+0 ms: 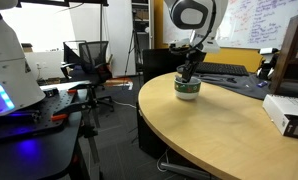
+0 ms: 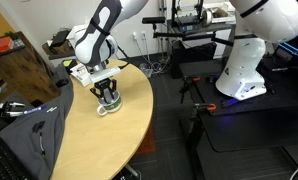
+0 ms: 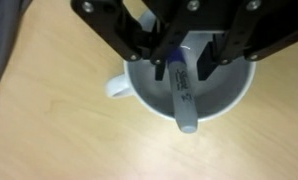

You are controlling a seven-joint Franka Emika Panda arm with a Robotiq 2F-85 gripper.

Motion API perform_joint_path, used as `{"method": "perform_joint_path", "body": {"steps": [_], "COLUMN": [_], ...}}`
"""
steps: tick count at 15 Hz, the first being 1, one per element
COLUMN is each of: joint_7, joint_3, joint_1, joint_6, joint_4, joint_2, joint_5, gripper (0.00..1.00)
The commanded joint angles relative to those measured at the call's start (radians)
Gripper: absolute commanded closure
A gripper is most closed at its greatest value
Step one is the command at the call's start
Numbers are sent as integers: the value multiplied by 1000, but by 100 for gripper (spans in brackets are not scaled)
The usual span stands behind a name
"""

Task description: Remove the blue marker from the green and white mug

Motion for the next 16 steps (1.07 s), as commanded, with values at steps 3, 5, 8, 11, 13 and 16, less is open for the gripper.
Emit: {"method": "perform_joint_path", "body": {"steps": [3,5,8,11,13,16], "joint_7": [-22,-31,-9,2,5,-17], "joint_3": [17,28,20,3,-17,-28], "joint_1": [-28,-34,-22,-15,-1,9], "joint_6": [-79,-87,-98,-157,-186,-180], "joint_4": [38,45,52,45,9,-56], "joint_2": [34,39,31,-15,-85,-214], "joint_5": [40,60,54,29,5,-12], "gripper": [58,81,97,94,94,94]}}
